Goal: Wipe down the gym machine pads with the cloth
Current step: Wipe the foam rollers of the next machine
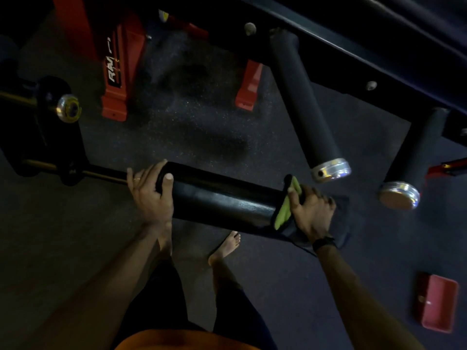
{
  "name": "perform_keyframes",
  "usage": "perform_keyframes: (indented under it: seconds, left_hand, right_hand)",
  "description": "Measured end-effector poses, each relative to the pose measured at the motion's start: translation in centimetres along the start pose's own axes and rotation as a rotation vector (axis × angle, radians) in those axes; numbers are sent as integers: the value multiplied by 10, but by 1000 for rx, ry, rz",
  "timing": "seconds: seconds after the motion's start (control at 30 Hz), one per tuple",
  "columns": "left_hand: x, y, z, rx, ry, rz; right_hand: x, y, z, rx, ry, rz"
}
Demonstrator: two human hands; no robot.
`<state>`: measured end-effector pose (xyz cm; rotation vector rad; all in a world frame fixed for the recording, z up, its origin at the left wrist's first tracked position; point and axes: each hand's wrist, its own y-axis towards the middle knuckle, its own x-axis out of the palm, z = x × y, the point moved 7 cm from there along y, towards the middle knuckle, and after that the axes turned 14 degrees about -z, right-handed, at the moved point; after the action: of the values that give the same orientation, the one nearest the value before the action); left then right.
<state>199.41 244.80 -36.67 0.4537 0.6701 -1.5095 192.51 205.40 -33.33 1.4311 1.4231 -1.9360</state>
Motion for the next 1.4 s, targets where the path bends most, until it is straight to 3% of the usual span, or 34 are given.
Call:
perform_keyframes:
  seconds: [0.2,0.47,0.67,0.83,0.9,0.97,1.17,1.27,1.4]
  left_hand:
    - [3,-2,-6,27,-42,-25]
    - [5,-1,-11,25,0,-17]
    - [7,0,-16,-26,12,-42]
    - [4,-4,-8,46,55,-17]
    - [2,-4,-7,65,105,-28]
    - [-1,-7,-7,72,170,-51]
    - [-6,-43,-24,139,226,-206]
    - [-4,-45,-29,92,237,-243]
    - [-5,-44,-29,47,260,-265]
  right_hand:
    - [9,-30,-138,-346,59,0]
    - [12,-54,-274,-598,131,-51]
    - [20,-44,-299,-565,130,-166]
    - [39,2,-288,-380,183,-544]
    - [40,13,-283,-358,142,-617]
    - [37,9,-280,-412,144,-538]
    - [36,-73,-267,-561,-54,-5]
    - [36,-69,-272,-540,-86,-21]
    - [29,-38,-284,-478,2,-240]
